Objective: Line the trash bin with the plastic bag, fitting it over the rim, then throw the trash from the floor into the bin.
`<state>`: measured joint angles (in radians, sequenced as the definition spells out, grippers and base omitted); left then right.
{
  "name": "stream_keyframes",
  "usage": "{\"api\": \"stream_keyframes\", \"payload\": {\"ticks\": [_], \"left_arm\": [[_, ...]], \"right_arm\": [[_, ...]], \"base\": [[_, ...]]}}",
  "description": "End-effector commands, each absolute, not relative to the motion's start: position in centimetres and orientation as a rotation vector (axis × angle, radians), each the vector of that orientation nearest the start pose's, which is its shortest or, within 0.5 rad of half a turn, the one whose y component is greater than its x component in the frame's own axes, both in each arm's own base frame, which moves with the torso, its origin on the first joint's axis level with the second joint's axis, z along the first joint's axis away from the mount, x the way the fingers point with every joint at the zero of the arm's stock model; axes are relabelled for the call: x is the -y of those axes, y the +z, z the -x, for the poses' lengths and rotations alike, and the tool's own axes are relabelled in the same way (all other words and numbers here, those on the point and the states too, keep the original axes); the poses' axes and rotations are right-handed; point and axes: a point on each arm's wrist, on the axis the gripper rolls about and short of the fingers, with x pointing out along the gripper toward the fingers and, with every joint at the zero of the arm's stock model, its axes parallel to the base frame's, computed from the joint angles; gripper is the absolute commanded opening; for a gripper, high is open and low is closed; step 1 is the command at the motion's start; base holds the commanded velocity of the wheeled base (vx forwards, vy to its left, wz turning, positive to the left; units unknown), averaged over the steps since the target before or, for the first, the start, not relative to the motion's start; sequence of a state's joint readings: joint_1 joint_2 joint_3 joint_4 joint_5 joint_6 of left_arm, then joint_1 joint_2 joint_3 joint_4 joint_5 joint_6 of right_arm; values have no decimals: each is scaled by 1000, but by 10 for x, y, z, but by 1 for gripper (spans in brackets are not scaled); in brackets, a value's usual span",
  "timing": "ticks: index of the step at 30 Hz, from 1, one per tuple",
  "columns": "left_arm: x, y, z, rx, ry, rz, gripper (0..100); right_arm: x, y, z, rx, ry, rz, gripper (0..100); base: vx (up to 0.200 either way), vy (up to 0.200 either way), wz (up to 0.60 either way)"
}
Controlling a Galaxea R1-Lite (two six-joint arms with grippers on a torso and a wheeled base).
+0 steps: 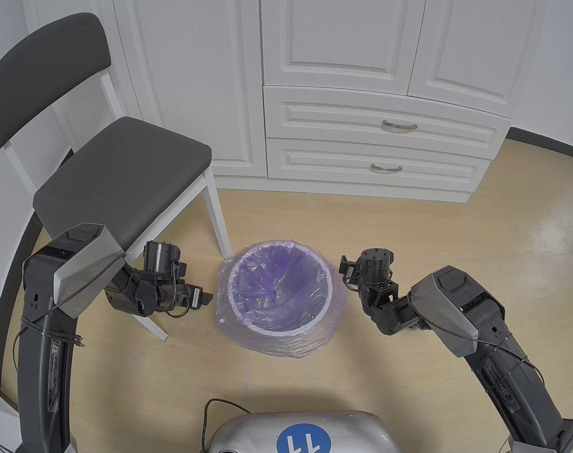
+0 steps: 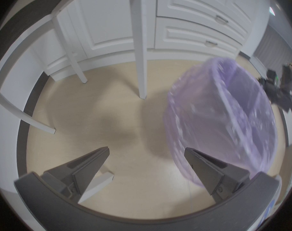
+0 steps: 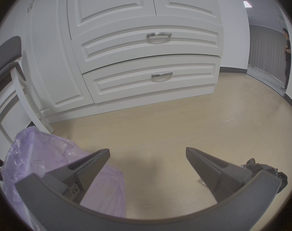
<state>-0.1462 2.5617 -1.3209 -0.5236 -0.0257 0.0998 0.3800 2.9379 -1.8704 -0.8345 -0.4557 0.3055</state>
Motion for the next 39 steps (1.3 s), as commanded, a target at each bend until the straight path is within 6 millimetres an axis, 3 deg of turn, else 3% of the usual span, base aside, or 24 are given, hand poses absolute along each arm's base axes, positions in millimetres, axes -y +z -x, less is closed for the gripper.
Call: {"api": "stream_keyframes", "payload": {"ticks": [1, 3, 7, 14, 22, 39], "left_arm": [[72, -70, -473, -680, -150, -54, 100], [77, -84, -491, -648, -71, -25, 100], [80, -98, -504, -620, -23, -32, 100], [85, -93, -496, -643, -45, -47, 100], [60, -62, -476, -676, -123, -29, 100], [60, -65, -466, -694, -169, -56, 100]], "right_arm": [[-193, -81, -506, -203, -104, -208, 100], [-193, -81, -506, -203, -102, -208, 100], [-193, -81, -506, -203, -102, -208, 100], [-193, -81, -507, -204, -103, -209, 100], [-193, -82, -507, -204, -103, -209, 100], [-197, -81, -504, -216, -84, -217, 100]], "base": [[0, 0, 0], [0, 0, 0], [0, 0, 0], [0, 0, 0], [0, 0, 0], [0, 0, 0]]}}
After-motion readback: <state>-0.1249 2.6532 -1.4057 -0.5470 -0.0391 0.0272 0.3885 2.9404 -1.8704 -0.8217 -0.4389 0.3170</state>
